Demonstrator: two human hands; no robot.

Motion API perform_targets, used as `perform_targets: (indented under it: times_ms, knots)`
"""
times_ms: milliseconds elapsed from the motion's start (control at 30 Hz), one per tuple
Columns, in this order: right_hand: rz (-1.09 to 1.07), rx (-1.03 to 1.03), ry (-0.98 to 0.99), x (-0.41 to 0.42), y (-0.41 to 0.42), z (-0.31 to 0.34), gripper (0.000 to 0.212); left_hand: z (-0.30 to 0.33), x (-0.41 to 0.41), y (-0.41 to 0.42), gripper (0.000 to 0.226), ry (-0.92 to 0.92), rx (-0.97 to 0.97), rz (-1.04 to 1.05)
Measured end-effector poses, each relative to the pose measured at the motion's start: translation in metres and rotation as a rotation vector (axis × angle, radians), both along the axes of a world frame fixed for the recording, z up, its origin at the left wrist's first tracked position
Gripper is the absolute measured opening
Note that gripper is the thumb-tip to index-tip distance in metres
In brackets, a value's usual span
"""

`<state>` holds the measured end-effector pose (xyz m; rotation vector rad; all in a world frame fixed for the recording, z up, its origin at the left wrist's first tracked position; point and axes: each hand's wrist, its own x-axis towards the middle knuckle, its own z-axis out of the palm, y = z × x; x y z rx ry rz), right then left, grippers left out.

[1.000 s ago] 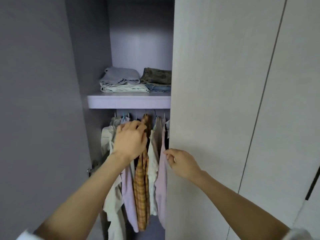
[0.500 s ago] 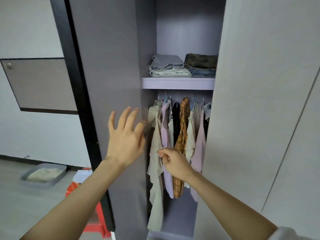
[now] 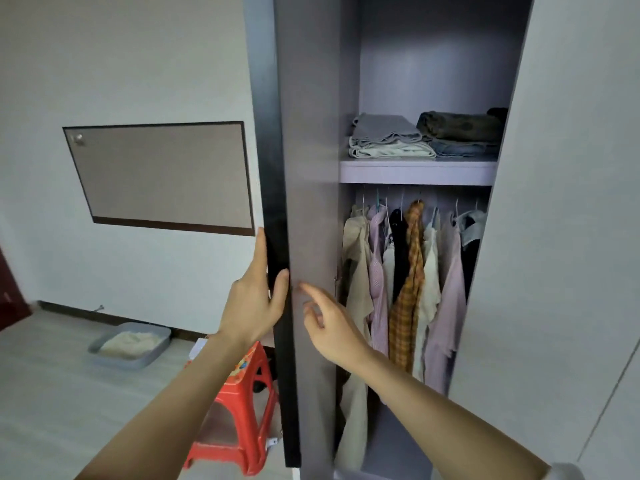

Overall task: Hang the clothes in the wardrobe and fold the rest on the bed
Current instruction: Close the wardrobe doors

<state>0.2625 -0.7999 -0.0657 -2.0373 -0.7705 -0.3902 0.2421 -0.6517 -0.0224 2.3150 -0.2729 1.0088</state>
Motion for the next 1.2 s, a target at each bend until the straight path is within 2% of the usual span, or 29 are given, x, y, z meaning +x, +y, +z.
perform_targets:
  times_ms: [67,167,433,567,667,800,967,1200]
  knots:
    - [-0.053,0.115,-0.017,-0.002,-0.007,-0.001,0.042,0.0,-0.001,-0.006,0.064,-0.028,0.037,-0.066]
    - [-0.151,0.167,-0.098,-0.007,-0.033,-0.003,0.045,0.004,-0.001,-0.028,0.06,-0.101,0.134,-0.214]
    - [-0.503,0.129,-0.333,0.004,-0.114,0.011,0.057,0.014,0.049,-0.116,0.065,-0.17,0.28,-0.503]
    - [-0.696,0.117,-0.41,0.016,-0.152,0.017,0.058,0.02,0.083,-0.17,0.07,-0.161,0.314,-0.564]
    - [-0.796,0.133,-0.398,0.039,-0.179,0.025,0.058,0.021,0.111,-0.207,0.068,-0.105,0.36,-0.556]
    - [-0.788,0.21,-0.233,0.077,-0.219,0.039,0.056,0.021,0.156,-0.246,0.059,-0.079,0.456,-0.496]
    - [-0.844,0.225,-0.185,0.132,-0.256,0.046,0.047,0.023,0.202,-0.281,0.062,-0.082,0.548,-0.3]
    - [-0.84,0.21,-0.098,0.204,-0.295,0.052,0.038,0.023,0.248,-0.325,0.066,-0.103,0.553,-0.093]
